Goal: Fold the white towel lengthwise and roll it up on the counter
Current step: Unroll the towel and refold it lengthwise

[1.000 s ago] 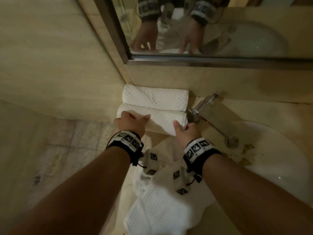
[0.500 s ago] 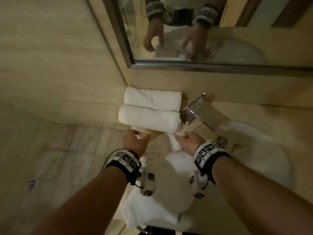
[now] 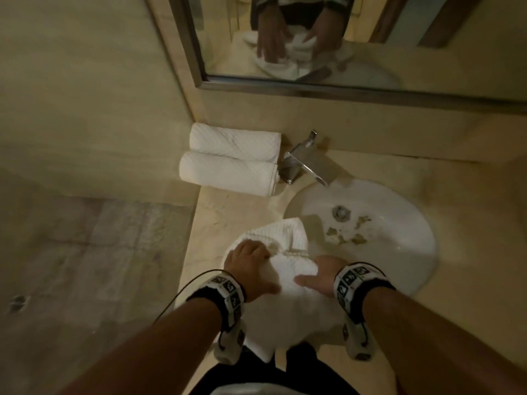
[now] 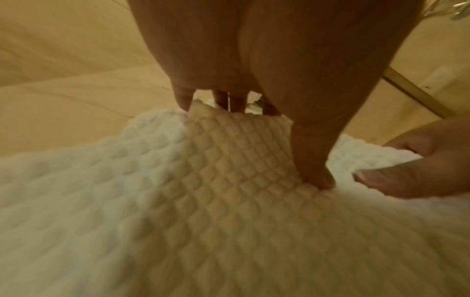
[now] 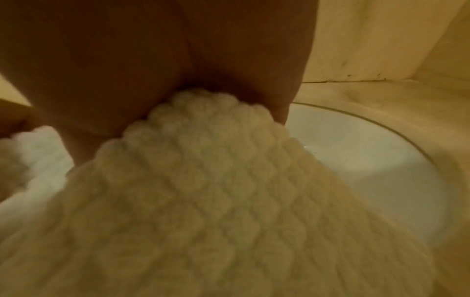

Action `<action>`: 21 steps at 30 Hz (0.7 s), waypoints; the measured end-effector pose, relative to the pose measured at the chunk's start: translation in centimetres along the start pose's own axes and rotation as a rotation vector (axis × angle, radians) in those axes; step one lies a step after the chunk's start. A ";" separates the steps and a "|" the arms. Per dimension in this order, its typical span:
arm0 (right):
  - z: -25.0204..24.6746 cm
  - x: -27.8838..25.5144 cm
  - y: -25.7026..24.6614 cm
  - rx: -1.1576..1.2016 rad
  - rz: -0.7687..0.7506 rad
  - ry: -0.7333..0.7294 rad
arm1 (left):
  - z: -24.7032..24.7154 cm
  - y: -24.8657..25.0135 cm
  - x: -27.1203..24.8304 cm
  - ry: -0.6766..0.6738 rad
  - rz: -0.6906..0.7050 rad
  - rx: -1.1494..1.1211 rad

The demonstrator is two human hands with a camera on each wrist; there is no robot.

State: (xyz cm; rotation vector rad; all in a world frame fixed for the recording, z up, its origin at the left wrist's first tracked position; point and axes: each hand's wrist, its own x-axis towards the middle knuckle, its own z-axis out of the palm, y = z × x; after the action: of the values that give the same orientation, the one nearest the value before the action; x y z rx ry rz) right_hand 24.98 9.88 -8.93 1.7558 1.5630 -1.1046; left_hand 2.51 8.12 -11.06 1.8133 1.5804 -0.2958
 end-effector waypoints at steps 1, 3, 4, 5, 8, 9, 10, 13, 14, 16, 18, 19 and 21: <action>0.0 -0.7 0.6 -0.002 -0.007 0.006 | -0.1 0.8 0.1 0.002 -0.017 0.049; 0.0 -1.8 1.8 -0.016 -0.022 0.038 | -0.3 2.6 0.2 -0.022 -0.027 0.174; -0.1 -2.5 2.7 -0.014 -0.025 0.055 | -0.3 3.7 0.3 -0.033 -0.014 0.212; -0.4 -3.3 3.5 0.000 -0.031 0.069 | -0.3 4.8 0.3 -0.019 0.008 0.217; -2.1 -5.2 7.0 0.124 -0.029 0.020 | -1.1 8.3 0.5 0.043 0.086 0.124; -3.0 -5.9 8.5 0.181 -0.016 -0.034 | -1.5 9.6 0.7 0.054 0.127 0.059; -3.9 -6.4 10.0 0.237 -0.002 -0.081 | -2.2 11.0 0.8 0.060 0.179 -0.037; -6.2 -8.1 14.9 0.421 0.009 -0.050 | -4.5 16.5 1.3 0.126 0.298 -0.285; -7.1 -8.6 16.2 0.481 -0.010 0.010 | -5.5 18.5 1.4 0.181 0.325 -0.324; -9.7 -10.5 19.0 0.567 -0.062 0.176 | -7.8 23.3 1.5 0.305 0.383 -0.372; -12.8 -12.6 21.8 0.629 -0.114 0.369 | -10.5 28.2 1.5 0.424 0.446 -0.441; -14.4 -14.1 23.7 0.637 -0.127 0.458 | -11.6 31.2 1.4 0.484 0.472 -0.468; -17.1 -16.4 27.3 0.607 -0.140 0.630 | -13.9 36.5 1.1 0.606 0.503 -0.498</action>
State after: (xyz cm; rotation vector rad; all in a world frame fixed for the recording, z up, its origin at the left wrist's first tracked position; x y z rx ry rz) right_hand 55.51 10.20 10.35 2.6269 1.8473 -1.2554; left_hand 33.20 17.46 11.33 1.8890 1.3216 0.8736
